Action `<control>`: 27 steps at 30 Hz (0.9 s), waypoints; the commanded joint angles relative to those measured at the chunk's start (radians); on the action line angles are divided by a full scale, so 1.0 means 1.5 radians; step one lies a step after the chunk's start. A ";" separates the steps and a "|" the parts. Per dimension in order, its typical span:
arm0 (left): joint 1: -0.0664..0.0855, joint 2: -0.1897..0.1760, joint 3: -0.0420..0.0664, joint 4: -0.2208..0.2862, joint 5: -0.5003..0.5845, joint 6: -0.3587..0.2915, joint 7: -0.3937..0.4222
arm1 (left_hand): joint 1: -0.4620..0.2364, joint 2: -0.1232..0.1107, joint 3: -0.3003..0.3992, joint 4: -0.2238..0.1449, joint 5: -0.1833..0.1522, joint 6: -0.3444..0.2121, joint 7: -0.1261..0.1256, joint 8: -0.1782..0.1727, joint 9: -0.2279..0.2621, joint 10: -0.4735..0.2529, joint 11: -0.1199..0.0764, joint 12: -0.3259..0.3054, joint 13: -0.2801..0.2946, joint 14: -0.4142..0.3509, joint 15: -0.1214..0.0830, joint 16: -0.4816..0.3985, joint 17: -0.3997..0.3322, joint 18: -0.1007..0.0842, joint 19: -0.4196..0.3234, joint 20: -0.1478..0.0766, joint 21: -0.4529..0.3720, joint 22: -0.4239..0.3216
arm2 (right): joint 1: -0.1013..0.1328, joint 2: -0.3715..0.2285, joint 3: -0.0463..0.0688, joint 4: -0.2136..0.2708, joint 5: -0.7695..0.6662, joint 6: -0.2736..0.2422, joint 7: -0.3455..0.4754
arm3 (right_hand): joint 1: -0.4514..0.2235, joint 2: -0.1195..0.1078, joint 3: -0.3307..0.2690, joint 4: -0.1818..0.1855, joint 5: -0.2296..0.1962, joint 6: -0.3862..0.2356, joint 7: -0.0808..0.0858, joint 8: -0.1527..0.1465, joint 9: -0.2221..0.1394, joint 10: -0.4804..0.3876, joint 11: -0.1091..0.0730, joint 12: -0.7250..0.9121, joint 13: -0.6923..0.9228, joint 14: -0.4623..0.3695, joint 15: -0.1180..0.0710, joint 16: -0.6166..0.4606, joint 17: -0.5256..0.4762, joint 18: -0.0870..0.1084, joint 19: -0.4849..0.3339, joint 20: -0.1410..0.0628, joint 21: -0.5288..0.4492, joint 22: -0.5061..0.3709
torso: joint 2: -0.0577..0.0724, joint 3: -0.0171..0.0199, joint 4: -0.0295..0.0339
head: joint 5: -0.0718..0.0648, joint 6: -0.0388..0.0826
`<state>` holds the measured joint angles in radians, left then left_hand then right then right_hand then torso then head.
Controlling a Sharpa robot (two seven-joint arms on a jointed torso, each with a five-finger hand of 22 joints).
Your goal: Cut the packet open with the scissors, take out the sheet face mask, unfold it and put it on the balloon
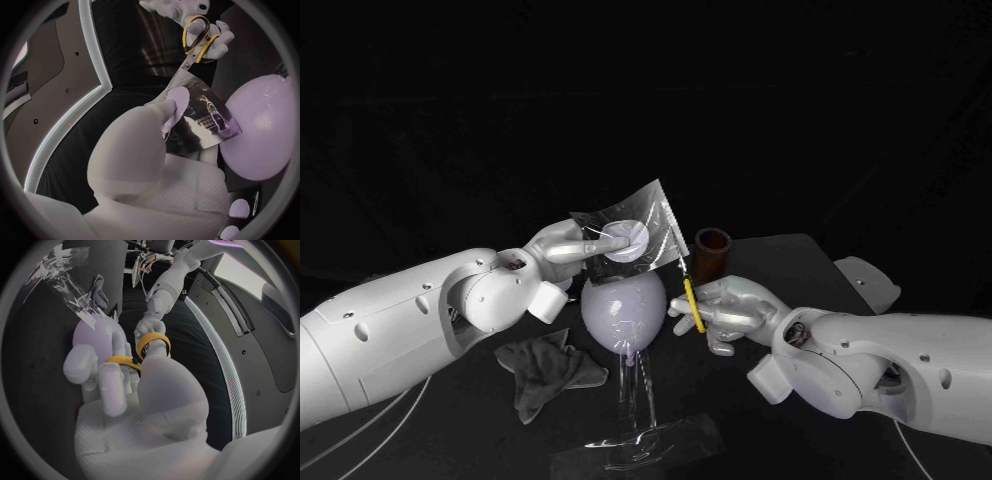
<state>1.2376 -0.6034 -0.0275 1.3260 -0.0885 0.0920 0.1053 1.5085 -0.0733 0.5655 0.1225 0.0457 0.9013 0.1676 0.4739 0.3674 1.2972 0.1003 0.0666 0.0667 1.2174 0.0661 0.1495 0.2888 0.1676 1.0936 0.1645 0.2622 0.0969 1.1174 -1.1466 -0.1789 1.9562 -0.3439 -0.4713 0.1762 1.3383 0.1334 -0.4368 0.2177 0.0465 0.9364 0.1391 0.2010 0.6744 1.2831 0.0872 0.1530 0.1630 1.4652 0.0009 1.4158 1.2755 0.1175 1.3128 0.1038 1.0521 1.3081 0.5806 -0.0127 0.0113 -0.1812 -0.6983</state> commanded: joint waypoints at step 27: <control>0.000 -0.004 0.000 -0.007 -0.028 0.040 -0.005 | 0.000 0.009 0.000 -0.005 0.002 0.004 0.000 0.003 0.042 0.006 0.001 0.002 0.001 0.004 -0.002 -0.002 0.001 0.010 0.006 0.001 0.002 0.000 | 0.011 -0.004 0.002 -0.005 -0.013 0.029 0.014 | -0.037 -0.026 -0.016 -0.003 0.001 -0.107 0.058 -0.069 -0.037 -0.144 0.042 -0.059 -0.053 0.003 0.040 -0.021 -0.047 0.009 -0.047 0.035 -0.083 -0.033 | 0.000 0.0005 0.0000 | 0.001 0.003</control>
<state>1.2371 -0.6090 -0.0280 1.3150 -0.1038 0.1113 0.1023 1.5121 -0.0699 0.5655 0.1225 0.0456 0.9003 0.1668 0.4718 0.3673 1.2968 0.1007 0.0659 0.0663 1.2172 0.0665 0.1495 0.2888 0.1715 1.0936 0.1645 0.2622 0.0969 1.1306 -1.1523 -0.1786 1.9509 -0.3493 -0.4614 0.1833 1.2892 0.0947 -0.4368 0.2177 0.0465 0.7822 0.2000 0.1037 0.6200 1.0713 0.1488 0.0671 0.0845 1.4666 0.0539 1.3885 1.2048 0.1148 1.2478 0.1541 0.9324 1.2593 0.5810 -0.0116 0.0112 -0.1803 -0.6929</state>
